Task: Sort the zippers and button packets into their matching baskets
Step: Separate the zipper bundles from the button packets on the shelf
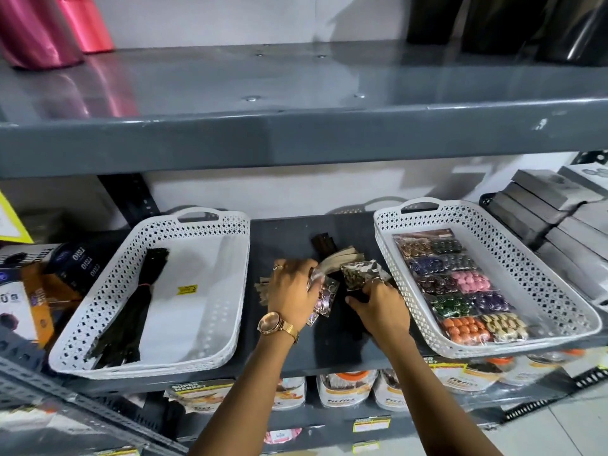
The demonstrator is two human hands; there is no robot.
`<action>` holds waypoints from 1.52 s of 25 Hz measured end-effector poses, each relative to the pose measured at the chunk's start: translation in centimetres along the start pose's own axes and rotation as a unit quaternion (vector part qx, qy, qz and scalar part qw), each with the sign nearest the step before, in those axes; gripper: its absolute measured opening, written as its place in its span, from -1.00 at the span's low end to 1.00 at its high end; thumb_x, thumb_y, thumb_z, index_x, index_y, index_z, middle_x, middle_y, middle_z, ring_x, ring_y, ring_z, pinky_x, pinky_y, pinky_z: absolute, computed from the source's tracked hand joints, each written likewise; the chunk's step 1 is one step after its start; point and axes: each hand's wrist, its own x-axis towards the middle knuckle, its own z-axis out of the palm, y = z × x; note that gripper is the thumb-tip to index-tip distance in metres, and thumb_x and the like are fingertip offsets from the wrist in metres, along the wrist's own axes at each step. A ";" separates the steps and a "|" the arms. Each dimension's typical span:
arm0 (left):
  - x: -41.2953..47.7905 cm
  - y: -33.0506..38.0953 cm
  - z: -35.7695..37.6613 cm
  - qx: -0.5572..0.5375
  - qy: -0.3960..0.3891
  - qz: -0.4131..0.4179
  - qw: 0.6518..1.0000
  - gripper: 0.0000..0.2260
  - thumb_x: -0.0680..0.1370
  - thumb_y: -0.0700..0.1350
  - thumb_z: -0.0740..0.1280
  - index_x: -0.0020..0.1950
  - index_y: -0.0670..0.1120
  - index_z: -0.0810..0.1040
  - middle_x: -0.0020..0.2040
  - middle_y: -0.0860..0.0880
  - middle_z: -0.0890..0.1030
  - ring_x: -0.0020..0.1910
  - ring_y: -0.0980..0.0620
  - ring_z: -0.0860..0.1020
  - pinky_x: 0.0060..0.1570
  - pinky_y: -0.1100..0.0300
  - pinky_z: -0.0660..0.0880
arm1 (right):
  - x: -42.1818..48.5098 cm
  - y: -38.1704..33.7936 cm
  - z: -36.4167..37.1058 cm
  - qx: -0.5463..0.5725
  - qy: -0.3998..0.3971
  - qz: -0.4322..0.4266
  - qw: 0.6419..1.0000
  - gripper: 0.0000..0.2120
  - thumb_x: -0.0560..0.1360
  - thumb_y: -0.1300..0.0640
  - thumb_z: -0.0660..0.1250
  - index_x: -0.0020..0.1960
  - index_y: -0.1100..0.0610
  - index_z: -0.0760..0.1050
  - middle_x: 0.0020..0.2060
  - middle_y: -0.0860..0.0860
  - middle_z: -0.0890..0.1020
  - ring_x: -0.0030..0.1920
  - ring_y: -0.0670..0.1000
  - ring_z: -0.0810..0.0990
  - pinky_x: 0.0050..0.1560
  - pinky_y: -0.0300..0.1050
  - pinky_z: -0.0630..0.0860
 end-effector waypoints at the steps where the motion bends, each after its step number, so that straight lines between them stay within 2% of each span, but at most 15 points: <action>1: 0.5 -0.1 0.0 0.023 -0.010 -0.005 1.000 -0.79 0.50 0.01 0.31 0.04 -0.04 0.61 -0.05 -0.09 0.68 0.02 -0.16 0.56 -0.06 0.06 0.51 | 0.0 -0.1 0.0 0.013 -0.009 0.015 1.000 -0.60 0.38 -0.13 0.42 -0.02 0.20 0.57 -0.02 0.18 0.66 0.01 0.22 0.63 -0.08 0.02 0.56; 3: 1.7 -0.6 0.2 0.035 -0.094 -0.049 0.994 -0.76 0.55 0.00 0.21 0.07 -0.08 0.59 0.03 -0.14 0.66 0.08 -0.20 0.55 0.02 0.03 0.47 | 0.0 -0.4 0.0 0.041 -0.026 0.055 0.997 -0.56 0.37 -0.13 0.43 0.02 0.22 0.58 -0.02 0.19 0.67 0.01 0.23 0.64 -0.07 0.01 0.57; 5: 2.5 -1.1 0.8 0.019 -0.168 -0.081 0.982 -0.76 0.53 0.00 0.22 -0.04 -0.10 0.61 -0.01 -0.15 0.67 0.06 -0.22 0.56 -0.03 0.05 0.46 | 0.0 -0.6 0.2 0.076 -0.036 0.076 0.994 -0.58 0.36 -0.09 0.43 0.04 0.23 0.59 0.00 0.20 0.67 0.02 0.24 0.64 -0.05 0.02 0.58; 8: 3.2 -1.3 1.1 -0.014 -0.222 -0.109 0.969 -0.77 0.43 0.05 0.32 -0.12 -0.08 0.64 -0.07 -0.09 0.69 0.04 -0.19 0.59 0.03 0.07 0.46 | 0.2 -1.0 0.2 0.139 -0.047 0.075 0.986 -0.69 0.40 0.07 0.40 0.01 0.29 0.61 -0.05 0.22 0.68 -0.05 0.22 0.65 -0.16 -0.06 0.53; 11: 3.8 -0.8 0.8 -0.014 -0.245 -0.126 0.961 -0.80 0.36 0.04 0.42 -0.11 -0.03 0.67 0.00 -0.05 0.70 0.11 -0.16 0.57 0.16 0.06 0.42 | 0.5 -1.4 0.2 0.159 -0.048 0.074 0.983 -0.71 0.38 0.09 0.40 0.01 0.26 0.61 -0.02 0.23 0.66 -0.05 0.21 0.63 -0.11 -0.04 0.54; 14: 4.3 -0.8 0.5 -0.064 -0.252 -0.151 0.954 -0.90 0.34 -0.07 0.48 -0.23 -0.03 0.60 -0.01 -0.04 0.67 0.09 -0.11 0.56 0.16 0.06 0.42 | 0.7 -1.8 0.0 0.148 -0.062 0.074 0.984 -0.67 0.37 0.09 0.36 0.06 0.24 0.54 -0.04 0.19 0.63 -0.02 0.23 0.62 -0.05 0.04 0.57; 17: 4.7 -1.2 -0.1 -0.192 -0.228 -0.197 0.934 -0.74 0.31 -0.12 0.53 -0.38 0.04 0.44 -0.25 0.04 0.57 -0.12 0.00 0.53 -0.18 0.19 0.46 | 1.1 -1.7 -0.7 0.155 -0.063 0.082 0.983 -0.71 0.38 0.13 0.31 0.06 0.23 0.50 -0.09 0.17 0.61 -0.06 0.23 0.62 -0.07 0.04 0.56; 20: 4.7 -1.2 -0.5 -0.262 -0.208 -0.223 0.916 -0.83 0.33 -0.12 0.51 -0.23 0.00 0.53 -0.22 0.04 0.58 -0.18 0.05 0.53 -0.35 0.33 0.40 | 1.9 -1.4 -1.0 0.222 -0.063 0.072 0.970 -0.75 0.33 0.22 0.32 0.00 0.21 0.51 -0.13 0.20 0.62 -0.10 0.21 0.64 -0.11 0.01 0.59; 23: 4.8 -1.1 -0.5 -0.296 -0.235 -0.249 0.892 -0.71 0.33 -0.21 0.48 0.04 -0.08 0.60 -0.13 -0.03 0.62 -0.17 0.03 0.58 -0.27 0.29 0.52 | 2.5 -1.6 -1.3 0.290 -0.098 0.107 0.946 -0.68 0.35 0.14 0.42 0.08 0.16 0.51 -0.04 0.15 0.64 -0.04 0.16 0.63 -0.03 -0.01 0.61; 26: 5.1 -1.1 -0.3 -0.314 -0.239 -0.234 0.888 -0.69 0.33 -0.25 0.49 0.06 -0.13 0.64 -0.10 -0.05 0.65 -0.08 0.02 0.59 -0.11 0.23 0.54 | 3.3 -1.5 -1.1 0.261 -0.070 0.106 0.957 -0.60 0.38 0.02 0.44 0.15 0.18 0.56 0.02 0.18 0.68 -0.02 0.17 0.65 0.03 0.01 0.60; 30: 5.2 -0.3 -0.9 -0.376 -0.148 -0.240 0.883 -0.77 0.44 -0.14 0.46 0.05 -0.20 0.65 -0.09 -0.09 0.66 -0.08 0.04 0.58 -0.08 0.27 0.52 | 3.6 -1.9 -1.6 0.248 -0.021 0.060 0.967 -0.72 0.41 0.09 0.44 0.08 0.19 0.64 -0.02 0.23 0.70 -0.05 0.19 0.66 0.05 0.03 0.58; 32: 5.6 0.0 -1.8 -0.386 -0.130 -0.235 0.883 -0.86 0.44 -0.15 0.46 -0.03 -0.16 0.64 -0.16 -0.03 0.63 -0.12 0.05 0.56 -0.11 0.28 0.53 | 3.3 -2.3 -2.0 0.311 -0.015 0.071 0.948 -0.74 0.43 0.14 0.43 0.08 0.21 0.63 0.01 0.23 0.69 0.02 0.21 0.65 0.12 0.02 0.58; 34: 5.7 0.6 -3.2 -0.409 -0.139 -0.232 0.872 -0.92 0.46 -0.16 0.44 -0.09 -0.09 0.57 -0.23 0.05 0.58 -0.19 0.12 0.53 -0.25 0.42 0.50 | 2.8 -2.7 -2.5 0.403 -0.021 0.107 0.909 -0.75 0.45 0.19 0.42 0.11 0.23 0.61 0.02 0.21 0.69 0.03 0.19 0.65 0.15 0.05 0.57; 36: 5.5 1.2 -4.2 -0.451 -0.144 -0.227 0.851 -0.87 0.46 -0.19 0.44 -0.07 -0.10 0.51 -0.22 0.06 0.56 -0.20 0.14 0.53 -0.27 0.44 0.49 | 1.8 -3.6 -3.4 0.476 -0.036 0.118 0.871 -0.76 0.48 0.22 0.38 0.13 0.24 0.59 -0.04 0.19 0.67 -0.03 0.17 0.64 0.10 0.03 0.58; 38: 5.3 1.7 -4.7 -0.509 -0.140 -0.221 0.820 -0.83 0.46 -0.25 0.43 -0.08 -0.11 0.45 -0.18 0.01 0.57 -0.14 0.06 0.54 -0.17 0.32 0.51 | 0.4 -5.1 -4.3 0.534 -0.068 0.083 0.839 -0.79 0.52 0.26 0.32 0.13 0.26 0.57 -0.12 0.15 0.65 -0.15 0.13 0.62 -0.04 0.02 0.60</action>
